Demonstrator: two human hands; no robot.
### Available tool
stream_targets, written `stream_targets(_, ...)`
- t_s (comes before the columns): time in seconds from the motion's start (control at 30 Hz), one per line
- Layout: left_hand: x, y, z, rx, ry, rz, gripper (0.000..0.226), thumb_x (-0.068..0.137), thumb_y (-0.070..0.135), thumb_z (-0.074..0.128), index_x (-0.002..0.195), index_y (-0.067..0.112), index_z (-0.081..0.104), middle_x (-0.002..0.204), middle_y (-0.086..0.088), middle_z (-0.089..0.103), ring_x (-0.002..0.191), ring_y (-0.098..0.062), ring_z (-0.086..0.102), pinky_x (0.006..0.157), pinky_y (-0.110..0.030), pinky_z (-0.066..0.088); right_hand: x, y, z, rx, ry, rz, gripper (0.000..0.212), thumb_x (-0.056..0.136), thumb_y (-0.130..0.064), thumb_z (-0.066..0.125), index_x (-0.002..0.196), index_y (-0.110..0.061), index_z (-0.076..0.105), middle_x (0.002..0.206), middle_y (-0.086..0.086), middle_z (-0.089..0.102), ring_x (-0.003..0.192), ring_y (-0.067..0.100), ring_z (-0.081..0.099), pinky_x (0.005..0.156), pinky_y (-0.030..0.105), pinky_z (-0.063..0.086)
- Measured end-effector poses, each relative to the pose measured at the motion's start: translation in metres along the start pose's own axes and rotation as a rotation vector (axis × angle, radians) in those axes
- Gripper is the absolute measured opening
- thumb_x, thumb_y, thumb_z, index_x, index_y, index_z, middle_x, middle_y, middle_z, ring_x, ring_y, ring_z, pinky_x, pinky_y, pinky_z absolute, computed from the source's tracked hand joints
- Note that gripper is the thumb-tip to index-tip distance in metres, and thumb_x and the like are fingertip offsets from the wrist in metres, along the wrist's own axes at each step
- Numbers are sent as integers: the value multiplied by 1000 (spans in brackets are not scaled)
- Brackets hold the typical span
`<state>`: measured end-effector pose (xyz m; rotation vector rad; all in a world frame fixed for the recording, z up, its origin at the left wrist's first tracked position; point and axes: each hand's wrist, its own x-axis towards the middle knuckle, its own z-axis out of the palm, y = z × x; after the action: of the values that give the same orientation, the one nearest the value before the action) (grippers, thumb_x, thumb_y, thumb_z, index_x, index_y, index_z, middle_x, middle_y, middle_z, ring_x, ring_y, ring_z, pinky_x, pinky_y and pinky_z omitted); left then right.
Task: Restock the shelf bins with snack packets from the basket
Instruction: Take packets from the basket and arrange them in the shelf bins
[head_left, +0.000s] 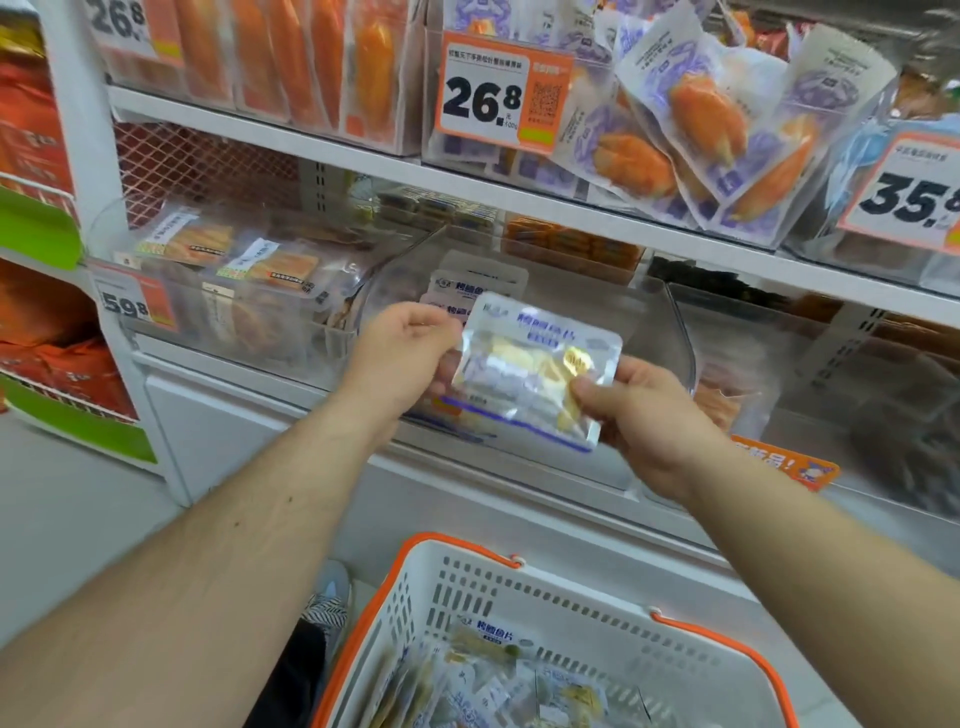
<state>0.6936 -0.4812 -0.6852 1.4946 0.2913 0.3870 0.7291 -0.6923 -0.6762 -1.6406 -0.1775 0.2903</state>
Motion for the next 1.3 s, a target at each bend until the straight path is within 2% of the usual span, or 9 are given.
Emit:
stream_targets(0.1, 8, 4, -7, 16, 180, 74, 11, 93, 13, 58, 86, 20, 61, 77, 0, 62, 50, -6, 57, 46, -24, 43, 29, -22, 5, 32, 73, -7, 17, 95, -2, 60, 108, -9, 67, 85, 6, 76, 70, 16, 69, 65, 33, 58)
stream_targets(0.23, 15, 7, -13, 3, 276, 126, 16, 91, 11, 56, 81, 22, 61, 72, 4, 61, 46, -5, 54, 54, -26, 42, 73, -29, 18, -24, 181, 35, 26, 92, -4, 66, 116, -10, 60, 93, 10, 72, 72, 20, 66, 56, 27, 53)
stream_targets(0.37, 19, 9, -13, -15, 309, 137, 17, 90, 10, 55, 80, 22, 62, 70, 5, 60, 52, -10, 53, 53, -24, 41, 106, -18, 37, -186, 196, 92, 40, 88, -2, 71, 118, -13, 46, 95, 11, 67, 81, 26, 71, 75, 42, 61)
stream_targets(0.53, 25, 9, -15, 5, 326, 165, 17, 88, 12, 57, 78, 24, 62, 72, 5, 61, 68, -17, 57, 66, -31, 46, 127, 1, 49, -327, 50, 217, 47, 87, 2, 69, 124, -15, 46, 90, 15, 69, 53, 18, 62, 55, 31, 51)
stream_targets(0.67, 33, 6, -14, 41, 328, 177, 16, 85, 12, 57, 76, 24, 63, 71, 6, 61, 69, -18, 57, 67, -32, 47, 131, 9, 53, -454, -124, 258, 44, 85, 7, 69, 123, -11, 55, 97, 9, 69, 70, 16, 65, 47, 23, 50)
stream_targets(0.83, 40, 3, -7, 93, 351, 193, 15, 84, 14, 58, 76, 25, 65, 69, 9, 63, 70, -14, 59, 68, -35, 51, 140, 11, 57, -676, -183, 253, 23, 83, -13, 78, 91, -22, 58, 92, 0, 62, 79, 16, 60, 64, 29, 51)
stream_targets(1.03, 38, 5, 2, 117, 327, 206, 14, 85, 13, 57, 79, 24, 64, 70, 8, 64, 67, -12, 59, 62, -30, 46, 152, 16, 64, -692, -233, 352, 46, 68, -19, 90, 108, -11, 67, 100, 9, 71, 86, 24, 67, 72, 35, 58)
stream_targets(1.13, 39, 4, 2, 118, 327, 201, 15, 84, 13, 57, 77, 25, 64, 67, 9, 62, 64, -10, 57, 60, -28, 43, 155, 14, 64, -728, -276, 386, 38, 72, -21, 87, 101, -9, 66, 94, 10, 69, 76, 22, 62, 62, 30, 51)
stream_targets(1.3, 42, 4, -1, 90, 353, 191, 15, 85, 12, 58, 77, 23, 65, 64, 10, 62, 62, -8, 56, 59, -26, 43, 160, 17, 66, -737, -364, 555, 31, 82, -35, 78, 96, -14, 60, 93, 7, 59, 77, 20, 50, 82, 35, 42)
